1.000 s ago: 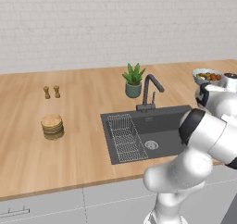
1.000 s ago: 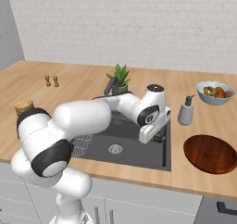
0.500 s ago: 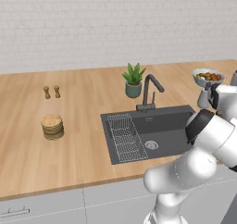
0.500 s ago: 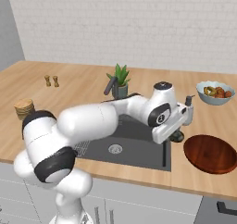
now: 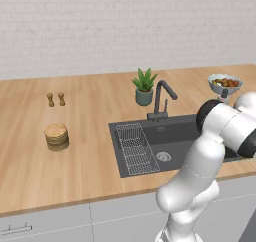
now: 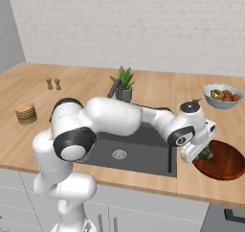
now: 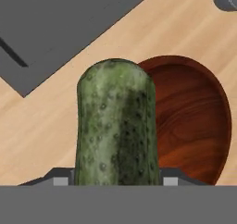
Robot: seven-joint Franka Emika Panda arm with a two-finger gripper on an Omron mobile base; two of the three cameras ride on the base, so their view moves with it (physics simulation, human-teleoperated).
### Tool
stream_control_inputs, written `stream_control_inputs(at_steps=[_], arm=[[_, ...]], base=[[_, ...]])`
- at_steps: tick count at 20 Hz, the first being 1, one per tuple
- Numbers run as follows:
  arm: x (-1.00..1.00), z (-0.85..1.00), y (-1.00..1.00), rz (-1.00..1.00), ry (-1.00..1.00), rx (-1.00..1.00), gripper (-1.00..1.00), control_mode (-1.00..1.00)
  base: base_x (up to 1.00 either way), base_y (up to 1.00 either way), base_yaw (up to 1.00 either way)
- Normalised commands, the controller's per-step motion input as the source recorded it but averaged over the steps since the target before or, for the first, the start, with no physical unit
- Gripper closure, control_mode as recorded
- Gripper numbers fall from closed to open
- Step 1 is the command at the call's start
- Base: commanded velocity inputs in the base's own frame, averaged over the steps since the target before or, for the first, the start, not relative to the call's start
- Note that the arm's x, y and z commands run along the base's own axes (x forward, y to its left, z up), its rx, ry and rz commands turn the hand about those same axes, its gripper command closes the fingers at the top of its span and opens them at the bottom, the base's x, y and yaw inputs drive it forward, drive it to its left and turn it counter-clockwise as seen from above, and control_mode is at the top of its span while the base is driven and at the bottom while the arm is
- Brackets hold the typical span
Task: Pick the cucumber from the sink and place it in the bowl. Then pick the bowl and place it in the microwave. Then close the microwave door and press the start button.
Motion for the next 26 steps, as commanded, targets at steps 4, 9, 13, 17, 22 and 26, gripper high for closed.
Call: stream_control_inputs(at_steps=[4,9,13,17,22,26], arm=[[0.24,-0.27,-0.55,0.00,0.00,0.00,1.00,-1.00],[0.21,-0.09,-0.45,0.00,-0.02,0.01,-1.00,-1.00],[0.33,0.00,-0.58,0.00,-0.02,0.06,-1.00,-1.00],[0.10,0.01,-0.19,0.00,-0.04,0.03,-1.00,-1.00],[-0.33,0.14,0.74,-0.01,-0.01,0.00,-1.00,-1.00],[-0.25,0.23,1.00,-0.20,0.00,0.00,-1.00,-1.00]], base=[[0.00,0.00,0.00],[0.00,0.00,0.00],[0.00,0.00,0.00],[0.00,0.00,0.00],[0.00,0.00,0.00],[0.00,0.00,0.00]])
